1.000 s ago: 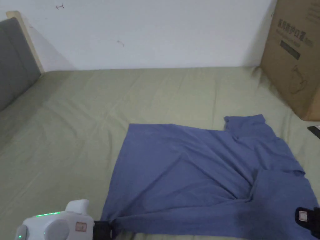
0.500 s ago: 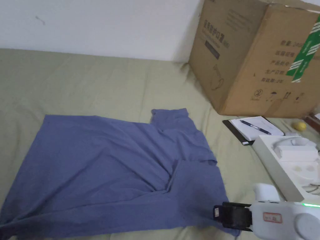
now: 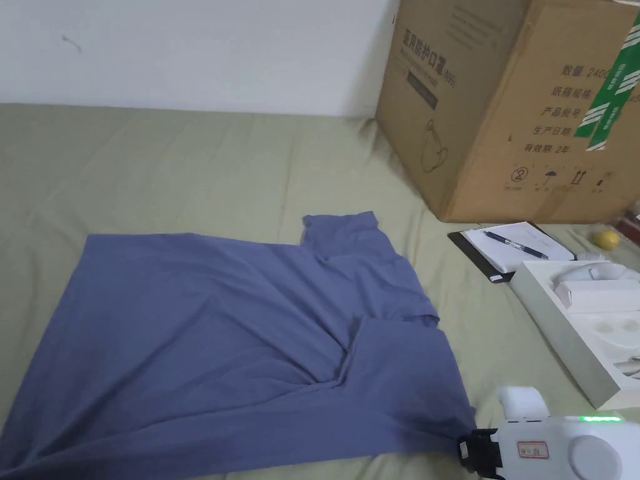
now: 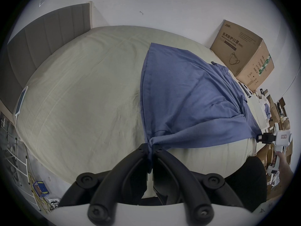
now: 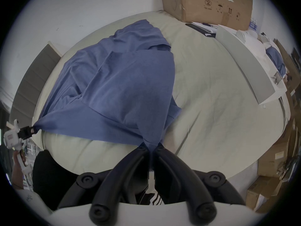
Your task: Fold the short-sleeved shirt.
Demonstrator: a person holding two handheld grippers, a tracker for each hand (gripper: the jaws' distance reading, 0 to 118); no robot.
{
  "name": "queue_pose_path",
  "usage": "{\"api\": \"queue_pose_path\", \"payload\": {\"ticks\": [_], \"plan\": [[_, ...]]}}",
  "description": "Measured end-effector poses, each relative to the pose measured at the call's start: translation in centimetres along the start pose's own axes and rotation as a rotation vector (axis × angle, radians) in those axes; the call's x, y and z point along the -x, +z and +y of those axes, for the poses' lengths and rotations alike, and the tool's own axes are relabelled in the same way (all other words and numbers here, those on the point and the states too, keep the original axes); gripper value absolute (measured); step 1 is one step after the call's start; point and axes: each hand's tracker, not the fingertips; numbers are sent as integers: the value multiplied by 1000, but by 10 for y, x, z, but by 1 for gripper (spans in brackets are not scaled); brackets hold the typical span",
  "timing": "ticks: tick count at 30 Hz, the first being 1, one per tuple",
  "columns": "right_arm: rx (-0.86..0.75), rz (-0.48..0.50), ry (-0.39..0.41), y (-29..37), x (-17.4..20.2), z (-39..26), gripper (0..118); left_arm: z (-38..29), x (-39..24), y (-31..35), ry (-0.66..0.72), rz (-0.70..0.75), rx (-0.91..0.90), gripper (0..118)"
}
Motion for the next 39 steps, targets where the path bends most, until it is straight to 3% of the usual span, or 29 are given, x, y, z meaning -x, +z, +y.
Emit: {"api": "queue_pose_path", "payload": {"ticks": [9, 16, 21, 29, 30, 31, 33, 34, 35, 39], "plan": [[-86, 36, 9, 45, 7, -1, 4, 14, -6, 22, -16, -1, -51, 3], [-86, 55, 16, 56, 11, 66, 4, 80, -15, 2, -76, 15, -18, 3], [-19, 8, 53, 19, 13, 153, 4, 142, -14, -57, -44, 36, 79, 3], [167, -75, 5, -102, 17, 235, 4, 189, -5, -151, 65, 37, 176, 5], [170, -79, -12, -110, 16, 235, 8, 189, -1, -156, 81, 35, 173, 12], [167, -81, -30, -114, 15, 234, 19, 188, 0, -158, 87, 42, 165, 29], [130, -112, -54, -116, 13, 231, 81, 186, 6, -158, 108, 34, 131, 88], [93, -128, -61, -112, 10, 226, 94, 185, 7, -155, 116, 36, 107, 108], [43, -126, -77, -104, 7, 223, 95, 183, 6, -145, 125, 21, 66, 117], [-147, -30, -204, -49, -2, 199, 99, 172, 3, -97, 138, -53, -46, 117]]}}
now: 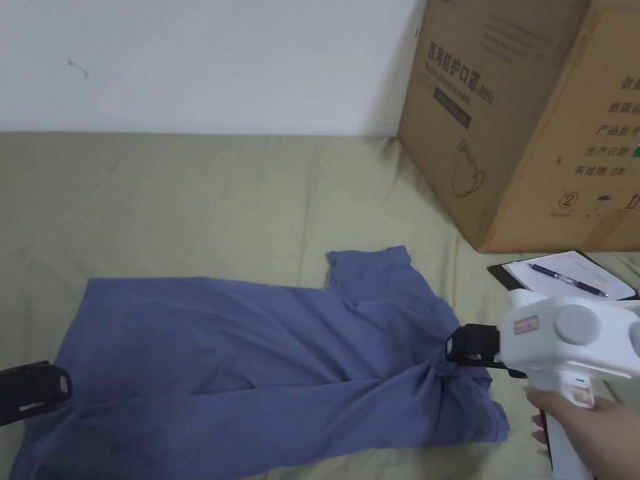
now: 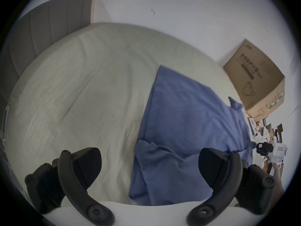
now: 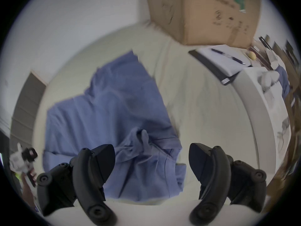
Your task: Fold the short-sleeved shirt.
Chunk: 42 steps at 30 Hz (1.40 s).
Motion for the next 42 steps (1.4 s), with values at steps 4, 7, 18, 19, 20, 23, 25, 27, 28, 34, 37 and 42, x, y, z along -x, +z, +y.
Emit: {"api": "queue_pose_path", "payload": {"ticks": [4, 7, 18, 19, 20, 23, 25, 27, 28, 34, 37, 42], "plan": [[-181, 136, -52, 81, -3, -39, 98, -34, -8, 63, -42, -53, -96, 113], [-272, 261, -73, 135, 1, -82, 32, -72, -13, 112, -83, -79, -202, 41], [-359, 294, 117, 208, 53, -155, 0, -82, -13, 178, -159, 15, -150, 0], [-350, 298, 130, 206, 58, -153, 0, -72, -11, 163, -160, 22, -72, 0], [-340, 303, 141, 202, 62, -153, 0, -61, -15, 146, -162, 26, 20, 0], [-287, 333, 158, 189, 71, -150, 0, -43, -10, 84, -164, 32, 145, 3], [-255, 350, 157, 182, 76, -151, 0, -40, -9, 48, -146, 50, 197, 55], [-232, 359, 162, 175, 75, -152, 0, -38, -4, 12, -134, 131, 222, 117], [-223, 360, 166, 172, 76, -152, 0, -40, -4, 6, -123, 138, 184, 112], [-156, 333, 214, 148, 80, -150, 0, -48, -4, -55, -269, 347, 309, 102], [-141, 328, 215, 140, 79, -148, 0, -53, -22, -47, -298, 326, 276, 73], [-156, 334, 180, 135, 68, -141, 0, -62, -46, -34, -346, 226, 271, 5]]}}
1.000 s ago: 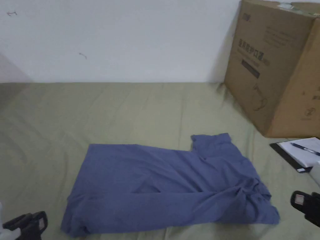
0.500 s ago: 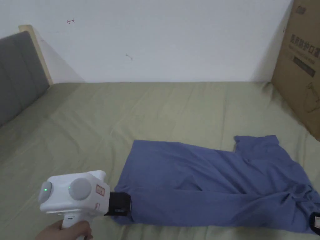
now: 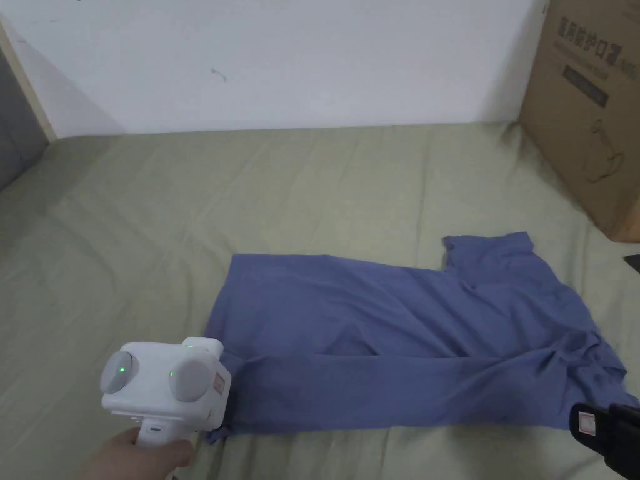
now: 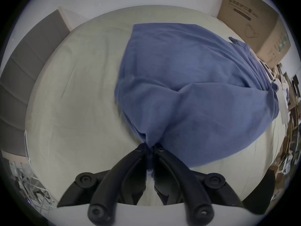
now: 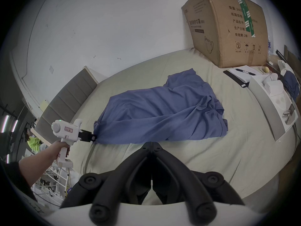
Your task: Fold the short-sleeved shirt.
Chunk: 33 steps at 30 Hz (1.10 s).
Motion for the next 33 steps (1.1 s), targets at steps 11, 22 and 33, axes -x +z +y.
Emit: {"api": "queue_pose_path", "payload": {"ticks": [11, 22, 33], "plan": [[167, -83, -309, -41, -120, 90, 8, 5, 34, 57, 156, -159, -127, 5], [380, -173, -577, -126, -192, 54, 80, 10, 28, 54, 112, -149, -93, 5], [320, -54, -551, -76, -180, 52, 6, 3, 40, 66, 121, -132, -77, 5]]}}
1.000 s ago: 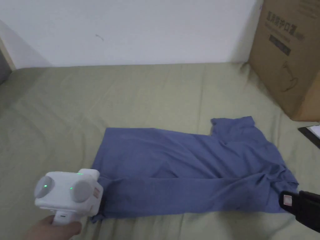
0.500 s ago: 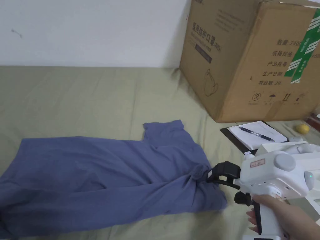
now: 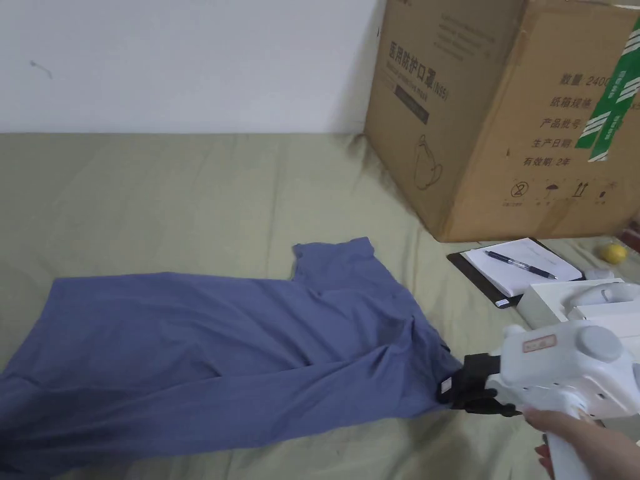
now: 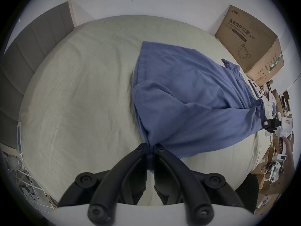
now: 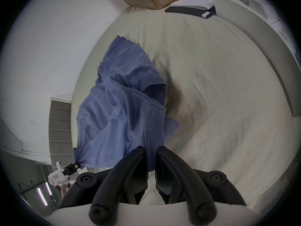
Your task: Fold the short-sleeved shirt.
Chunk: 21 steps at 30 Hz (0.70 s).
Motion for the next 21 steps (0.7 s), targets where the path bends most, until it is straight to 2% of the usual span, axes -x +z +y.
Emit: {"api": "queue_pose_path", "payload": {"ticks": [2, 5, 9, 13, 16, 18, 19, 20, 21], "plan": [[-4, 24, 15, 24, 3, -9, 6, -3, 5, 15, 4, -11, -17, 5], [-14, 12, 85, 61, 14, -41, 6, -19, 13, 42, 22, -28, -31, 5], [13, 9, 89, 90, 3, -80, 6, -62, 21, 64, 24, -41, -18, 5], [65, -92, 110, 71, -23, -107, 6, -108, 26, 35, 38, -71, 78, 5], [92, -170, 43, 42, -46, -113, 6, -125, 25, 9, 36, -48, 98, 5], [95, -160, 57, 33, -47, -116, 6, -124, 26, 4, 44, -41, 99, 5], [93, -164, 62, 34, -44, -116, 7, -123, 27, 6, 57, -35, 96, 9], [87, -170, 59, 36, -50, -109, 21, -121, 28, 8, 71, -36, 93, 32], [71, -183, 61, 41, -46, -109, 47, -118, 30, 13, 75, -22, 90, 66]]}}
